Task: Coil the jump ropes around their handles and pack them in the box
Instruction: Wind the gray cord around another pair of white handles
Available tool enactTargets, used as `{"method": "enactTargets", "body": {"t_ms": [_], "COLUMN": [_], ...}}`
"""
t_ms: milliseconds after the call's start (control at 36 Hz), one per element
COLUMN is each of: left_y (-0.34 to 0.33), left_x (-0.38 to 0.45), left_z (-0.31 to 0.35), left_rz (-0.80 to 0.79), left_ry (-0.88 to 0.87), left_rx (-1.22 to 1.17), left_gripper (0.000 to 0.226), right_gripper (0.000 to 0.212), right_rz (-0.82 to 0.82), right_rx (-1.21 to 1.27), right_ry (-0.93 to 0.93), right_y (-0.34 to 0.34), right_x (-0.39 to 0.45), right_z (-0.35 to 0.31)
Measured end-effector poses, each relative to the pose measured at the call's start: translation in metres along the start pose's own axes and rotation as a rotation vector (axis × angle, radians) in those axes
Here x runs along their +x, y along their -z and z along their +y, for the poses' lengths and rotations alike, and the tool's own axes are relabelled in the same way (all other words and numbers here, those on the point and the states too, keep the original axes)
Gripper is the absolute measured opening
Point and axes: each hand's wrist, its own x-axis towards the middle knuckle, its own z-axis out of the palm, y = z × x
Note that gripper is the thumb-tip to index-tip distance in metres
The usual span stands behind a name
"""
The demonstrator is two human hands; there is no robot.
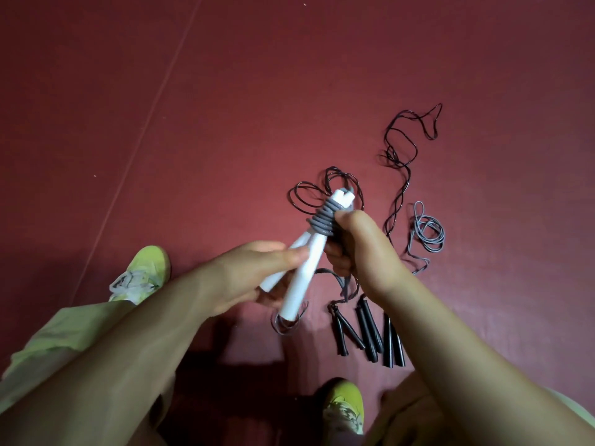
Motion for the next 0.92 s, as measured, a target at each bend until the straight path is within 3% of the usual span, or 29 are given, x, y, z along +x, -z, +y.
{"method": "enactTargets", "body": {"t_ms": [83,167,278,361,444,556,778,917], "left_y": [0.006,0.004,-0.002,0.001,0.000,-0.004,-0.009,-0.002], "left_x": [-0.003,0.001,0.002,0.002,0.002,0.003,0.006,0.008], "left_z": [-0.001,-0.011,-0.016,-0.011,-0.006,-0.002,-0.003,-0.005], "left_rz": [-0.339,-0.799,-0.940,-0.723,-0.472,-0.321,0.087,0.262], "left_ry": [0.137,0.069,0.063,0.161,0.161,0.125,-0.031,-0.104], "left_rx": [-0.349,-0.657,-0.783,-0.694,-0.579,-0.455,0.015,0.315], "left_gripper": [0.067,0.084,0.079,0.073,0.069,0.064,0.057,0.060], "right_gripper": [0.029,0.035,0.045,0.034,0.041,0.047,0.048,0.051], "right_rz": [-0.124,-0.265,-0.301,-0.242,-0.188,-0.139,-0.124,-0.069], "right_rx": [0.169,0.256,0.212,0.141,0.030,-0.028,-0.079,-0.318], "right_ry": [0.073,0.185,0.149,0.105,0.057,0.017,-0.030,-0.033], "right_y": [0.002,0.002,0.002,0.004,0.005,0.007,0.007,0.006], "right_x": [0.000,-0.001,0.000,0.003,0.005,0.003,0.003,-0.001], "right_z": [0.002,0.001,0.000,0.000,0.004,0.005,0.003,-0.001]}}
